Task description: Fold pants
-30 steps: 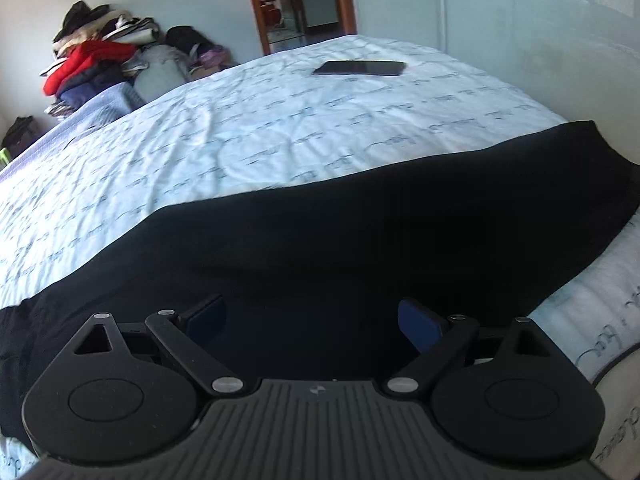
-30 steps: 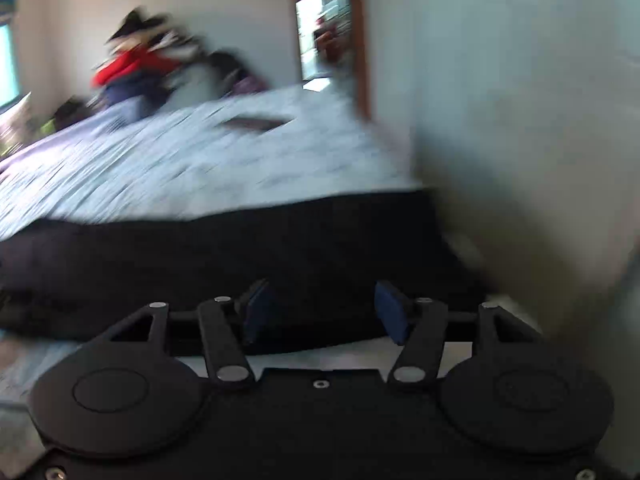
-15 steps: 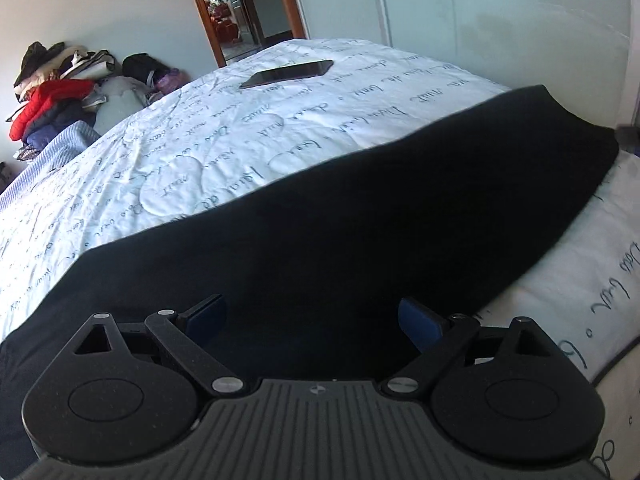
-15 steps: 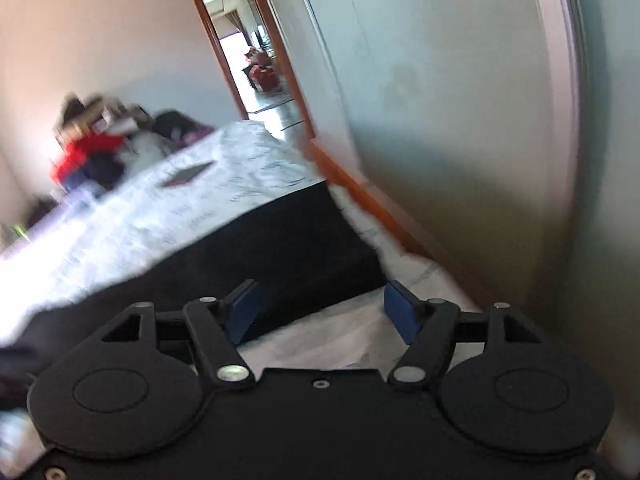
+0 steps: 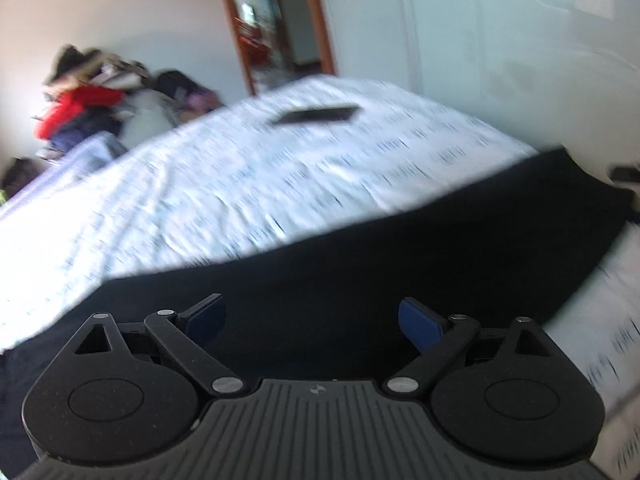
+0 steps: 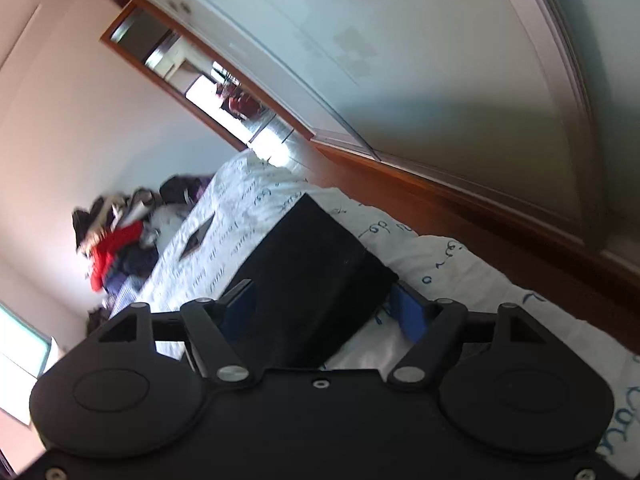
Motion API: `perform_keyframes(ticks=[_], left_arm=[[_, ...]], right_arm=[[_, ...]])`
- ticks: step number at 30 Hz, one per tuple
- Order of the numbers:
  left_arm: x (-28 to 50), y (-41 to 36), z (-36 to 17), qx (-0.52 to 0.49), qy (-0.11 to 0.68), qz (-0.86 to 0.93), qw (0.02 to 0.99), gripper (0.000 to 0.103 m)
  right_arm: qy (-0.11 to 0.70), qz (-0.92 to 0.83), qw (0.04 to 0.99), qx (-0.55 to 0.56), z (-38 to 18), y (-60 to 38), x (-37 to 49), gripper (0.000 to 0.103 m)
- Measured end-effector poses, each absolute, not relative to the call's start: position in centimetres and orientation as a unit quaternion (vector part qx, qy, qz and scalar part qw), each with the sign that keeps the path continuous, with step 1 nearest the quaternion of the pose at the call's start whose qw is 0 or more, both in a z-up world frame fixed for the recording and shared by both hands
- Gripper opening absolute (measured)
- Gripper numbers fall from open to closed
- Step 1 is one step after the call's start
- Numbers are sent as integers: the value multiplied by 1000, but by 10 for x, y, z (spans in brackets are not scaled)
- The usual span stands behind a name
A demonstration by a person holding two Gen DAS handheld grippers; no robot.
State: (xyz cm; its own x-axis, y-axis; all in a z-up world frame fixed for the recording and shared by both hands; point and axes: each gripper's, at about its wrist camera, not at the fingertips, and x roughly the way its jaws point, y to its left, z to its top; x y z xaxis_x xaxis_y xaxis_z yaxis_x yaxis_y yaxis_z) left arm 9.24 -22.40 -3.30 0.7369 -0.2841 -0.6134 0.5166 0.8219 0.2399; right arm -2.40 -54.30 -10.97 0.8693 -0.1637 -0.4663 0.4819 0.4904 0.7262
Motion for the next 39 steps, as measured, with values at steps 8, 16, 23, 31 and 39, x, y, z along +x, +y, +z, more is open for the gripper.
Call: perform_keyframes(ticks=[8,16,23,31,39], left_arm=[[105,-248,-63,217,328,-218,893,100],[110,-243,-56,194,331,-237,892,101],[124,-241,-47,166,380,-272,868,100],[168,-253,-17,-72,492,-385,777,100],[184,-303,-21,-166,526,-443,707,101]], right_arm=[[143,-204,820,515,-117,-549,-45,18],[150,-187,825,511,-115,-549,-38,22],[164,-203,904,339,-73,-512,-24,14],[217,-168,956,102,-42,-441,6,14],[227,-116,963,82,-39,-415,4,14]])
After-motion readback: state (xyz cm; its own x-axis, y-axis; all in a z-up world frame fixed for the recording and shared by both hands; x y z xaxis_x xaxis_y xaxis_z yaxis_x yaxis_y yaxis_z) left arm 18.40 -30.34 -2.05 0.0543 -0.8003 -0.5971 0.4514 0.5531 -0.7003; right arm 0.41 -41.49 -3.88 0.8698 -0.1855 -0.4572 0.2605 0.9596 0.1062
